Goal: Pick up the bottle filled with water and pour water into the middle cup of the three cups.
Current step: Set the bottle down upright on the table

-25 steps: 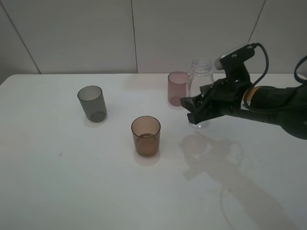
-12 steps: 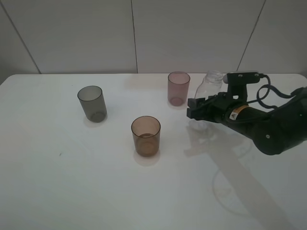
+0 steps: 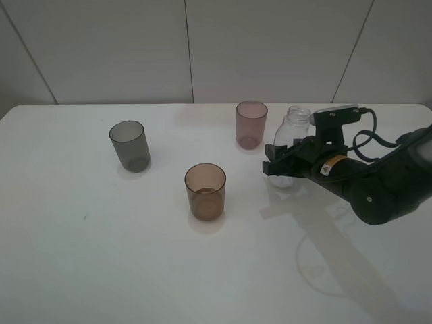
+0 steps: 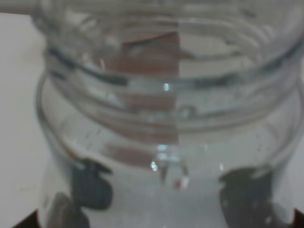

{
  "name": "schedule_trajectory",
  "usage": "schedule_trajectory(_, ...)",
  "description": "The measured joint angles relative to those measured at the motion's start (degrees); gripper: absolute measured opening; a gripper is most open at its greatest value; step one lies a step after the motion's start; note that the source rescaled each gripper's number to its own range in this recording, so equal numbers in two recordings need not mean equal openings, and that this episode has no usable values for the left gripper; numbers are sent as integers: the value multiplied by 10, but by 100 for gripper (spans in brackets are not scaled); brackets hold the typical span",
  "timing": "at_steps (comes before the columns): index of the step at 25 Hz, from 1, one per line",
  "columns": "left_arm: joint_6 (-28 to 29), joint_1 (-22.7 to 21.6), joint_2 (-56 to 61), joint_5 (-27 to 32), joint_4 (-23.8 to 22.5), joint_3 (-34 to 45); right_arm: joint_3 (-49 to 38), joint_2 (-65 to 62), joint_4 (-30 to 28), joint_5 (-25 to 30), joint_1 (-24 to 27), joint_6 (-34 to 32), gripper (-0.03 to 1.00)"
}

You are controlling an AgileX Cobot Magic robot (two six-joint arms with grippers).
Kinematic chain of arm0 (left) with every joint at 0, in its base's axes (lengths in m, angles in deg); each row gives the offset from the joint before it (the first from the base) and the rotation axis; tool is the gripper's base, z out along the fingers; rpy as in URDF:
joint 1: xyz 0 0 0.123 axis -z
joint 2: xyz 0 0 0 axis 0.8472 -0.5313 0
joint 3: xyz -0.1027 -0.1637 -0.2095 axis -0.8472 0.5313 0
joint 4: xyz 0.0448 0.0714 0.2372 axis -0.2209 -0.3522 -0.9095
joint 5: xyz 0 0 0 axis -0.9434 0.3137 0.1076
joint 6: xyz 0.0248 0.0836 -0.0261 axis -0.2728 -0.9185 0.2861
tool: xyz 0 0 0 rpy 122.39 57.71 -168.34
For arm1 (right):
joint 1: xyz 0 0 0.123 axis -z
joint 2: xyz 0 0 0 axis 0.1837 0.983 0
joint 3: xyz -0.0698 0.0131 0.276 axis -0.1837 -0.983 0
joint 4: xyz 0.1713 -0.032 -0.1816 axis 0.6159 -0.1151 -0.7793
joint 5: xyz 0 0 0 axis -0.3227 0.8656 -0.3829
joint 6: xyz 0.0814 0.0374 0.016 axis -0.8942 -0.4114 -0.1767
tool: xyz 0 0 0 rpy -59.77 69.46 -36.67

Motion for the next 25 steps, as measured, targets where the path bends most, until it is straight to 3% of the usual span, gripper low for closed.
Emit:
schedule_trajectory(4, 0, 0, 0, 0, 0, 0, 0, 0, -5, 1, 0, 2, 5)
schedule_trajectory(9, 0, 0, 0, 0, 0, 0, 0, 0, -10, 1, 0, 3, 54)
schedule_trajectory(12, 0, 0, 0, 0, 0, 0, 0, -3, -16, -1, 0, 3, 72)
schedule_trajectory(16, 0, 0, 0, 0, 0, 0, 0, -37, -16, -1, 0, 9, 78)
schedule_trajectory(22, 0, 0, 0, 0, 0, 0, -1, -128, -16, 5, 0, 24, 78)
schedule_trajectory(25, 0, 0, 0, 0, 0, 0, -2, -188, -16, 49, 0, 16, 78)
